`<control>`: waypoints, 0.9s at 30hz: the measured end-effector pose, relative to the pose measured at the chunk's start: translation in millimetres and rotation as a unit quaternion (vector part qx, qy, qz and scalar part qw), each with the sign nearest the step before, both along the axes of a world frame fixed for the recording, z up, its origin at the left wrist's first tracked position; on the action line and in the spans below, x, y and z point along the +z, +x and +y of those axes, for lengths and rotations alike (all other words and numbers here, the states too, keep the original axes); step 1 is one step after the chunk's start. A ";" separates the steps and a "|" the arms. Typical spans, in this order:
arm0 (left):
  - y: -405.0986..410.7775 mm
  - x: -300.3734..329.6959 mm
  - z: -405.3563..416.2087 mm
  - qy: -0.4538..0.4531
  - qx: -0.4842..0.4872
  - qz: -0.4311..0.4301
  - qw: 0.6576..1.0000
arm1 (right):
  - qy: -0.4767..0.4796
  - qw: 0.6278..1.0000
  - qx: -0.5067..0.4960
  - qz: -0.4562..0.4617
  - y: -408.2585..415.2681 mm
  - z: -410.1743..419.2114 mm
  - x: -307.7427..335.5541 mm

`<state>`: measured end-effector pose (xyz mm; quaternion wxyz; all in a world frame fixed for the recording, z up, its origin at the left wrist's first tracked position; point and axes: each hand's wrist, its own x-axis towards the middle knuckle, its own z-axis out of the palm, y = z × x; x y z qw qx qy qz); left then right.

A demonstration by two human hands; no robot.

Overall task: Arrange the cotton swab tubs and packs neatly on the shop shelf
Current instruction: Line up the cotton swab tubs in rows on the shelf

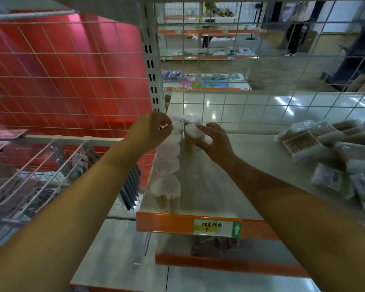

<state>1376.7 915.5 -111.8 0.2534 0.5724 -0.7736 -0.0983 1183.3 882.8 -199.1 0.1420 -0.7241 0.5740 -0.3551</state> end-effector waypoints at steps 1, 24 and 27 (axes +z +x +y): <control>0.9 -0.1 -0.2 0.001 0.000 -0.003 1.000 | 0.005 1.000 0.000 -0.002 2.2 -1.3 1.0; -2.4 -1.1 3.1 -0.027 -0.020 -0.027 0.999 | 0.003 0.999 -0.028 -0.041 16.2 3.3 15.9; -17.7 1.6 1.0 -0.044 -0.038 -0.045 0.997 | -0.019 0.999 -0.030 0.006 11.0 10.4 25.6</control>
